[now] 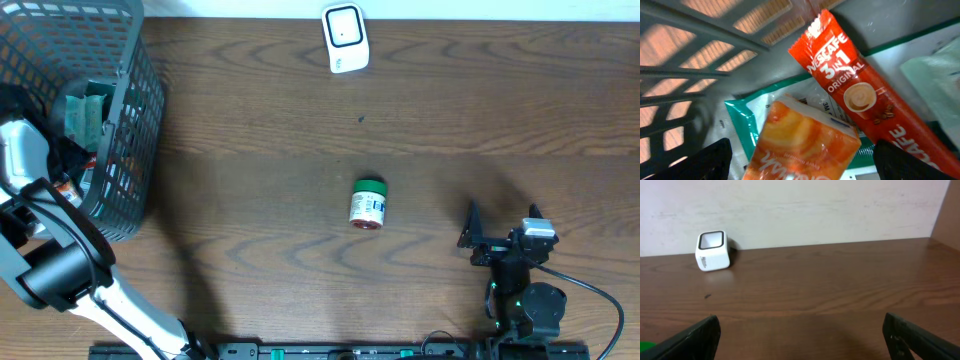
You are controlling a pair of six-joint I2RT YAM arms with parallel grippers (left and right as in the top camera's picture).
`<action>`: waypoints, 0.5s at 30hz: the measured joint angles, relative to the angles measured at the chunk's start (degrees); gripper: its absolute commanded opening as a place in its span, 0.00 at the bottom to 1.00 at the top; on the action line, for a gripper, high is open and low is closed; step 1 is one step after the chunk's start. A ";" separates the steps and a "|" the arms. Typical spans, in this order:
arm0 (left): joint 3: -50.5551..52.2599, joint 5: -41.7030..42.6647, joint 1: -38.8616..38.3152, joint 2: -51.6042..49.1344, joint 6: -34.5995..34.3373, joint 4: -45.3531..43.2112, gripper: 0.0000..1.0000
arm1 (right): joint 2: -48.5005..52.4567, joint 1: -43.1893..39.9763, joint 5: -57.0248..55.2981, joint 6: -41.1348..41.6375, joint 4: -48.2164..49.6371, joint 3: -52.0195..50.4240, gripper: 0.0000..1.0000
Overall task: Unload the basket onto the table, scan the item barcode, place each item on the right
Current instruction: 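Open the left gripper and move it back into the basket, then lower the left gripper onto the orange juice pouch and grasp it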
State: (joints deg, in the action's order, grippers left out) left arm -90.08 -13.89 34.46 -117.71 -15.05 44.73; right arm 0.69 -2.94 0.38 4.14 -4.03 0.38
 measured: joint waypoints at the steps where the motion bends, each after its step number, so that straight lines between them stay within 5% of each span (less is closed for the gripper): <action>1: 0.09 0.00 0.00 -0.26 0.04 0.00 0.91 | 0.00 0.00 0.00 0.00 0.02 0.00 0.99; 4: 0.28 0.04 0.00 -0.39 0.02 0.02 0.80 | 0.00 0.00 0.00 0.00 0.02 0.00 0.99; 8: 0.28 0.28 0.00 -0.39 0.15 0.02 0.45 | 0.00 0.00 0.00 0.00 0.02 0.00 0.99; 15: 0.31 3.13 0.00 0.68 0.28 0.02 0.38 | 0.00 0.00 0.00 0.00 0.02 0.00 0.99</action>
State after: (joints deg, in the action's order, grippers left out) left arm -89.78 -10.76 34.46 -117.03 -14.76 44.75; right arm 0.69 -2.94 0.38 4.14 -4.01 0.38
